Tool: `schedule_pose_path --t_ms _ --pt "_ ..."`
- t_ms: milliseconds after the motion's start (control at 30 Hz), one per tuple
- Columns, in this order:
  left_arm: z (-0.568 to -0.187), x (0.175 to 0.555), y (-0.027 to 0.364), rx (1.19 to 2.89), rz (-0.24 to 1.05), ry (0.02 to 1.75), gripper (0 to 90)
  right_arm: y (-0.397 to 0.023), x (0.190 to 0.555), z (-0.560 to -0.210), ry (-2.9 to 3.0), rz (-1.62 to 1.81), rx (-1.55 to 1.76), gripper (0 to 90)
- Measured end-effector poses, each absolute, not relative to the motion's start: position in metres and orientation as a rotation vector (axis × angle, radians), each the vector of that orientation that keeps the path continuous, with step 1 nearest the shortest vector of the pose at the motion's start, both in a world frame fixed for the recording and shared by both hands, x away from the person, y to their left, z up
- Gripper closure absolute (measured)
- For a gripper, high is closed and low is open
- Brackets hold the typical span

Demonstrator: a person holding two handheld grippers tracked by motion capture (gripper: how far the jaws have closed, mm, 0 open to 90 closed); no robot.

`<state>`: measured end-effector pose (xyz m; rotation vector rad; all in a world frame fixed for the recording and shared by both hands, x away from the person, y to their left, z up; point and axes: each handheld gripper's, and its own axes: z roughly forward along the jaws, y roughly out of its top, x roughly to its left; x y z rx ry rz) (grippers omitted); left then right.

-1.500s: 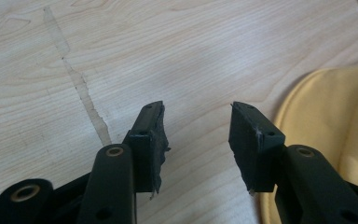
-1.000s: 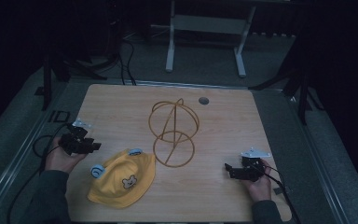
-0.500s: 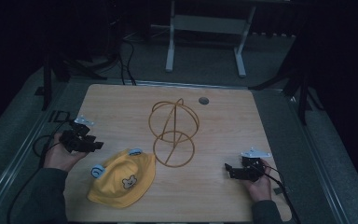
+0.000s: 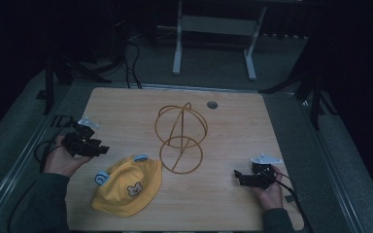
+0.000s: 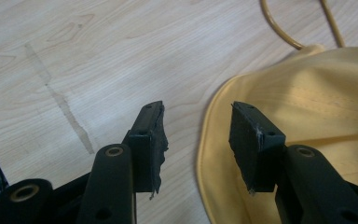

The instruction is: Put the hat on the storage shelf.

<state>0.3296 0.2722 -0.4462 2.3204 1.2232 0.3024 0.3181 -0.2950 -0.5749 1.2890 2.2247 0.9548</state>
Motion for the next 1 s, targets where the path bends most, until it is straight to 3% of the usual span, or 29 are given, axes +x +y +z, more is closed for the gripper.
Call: schedule_pose_path --t_ms 1000 --pt "-0.422 0.314 0.250 2.403 0.237 1.092 54.1 -0.295 0.318 -0.575 2.224 0.954 1.291 13.3"
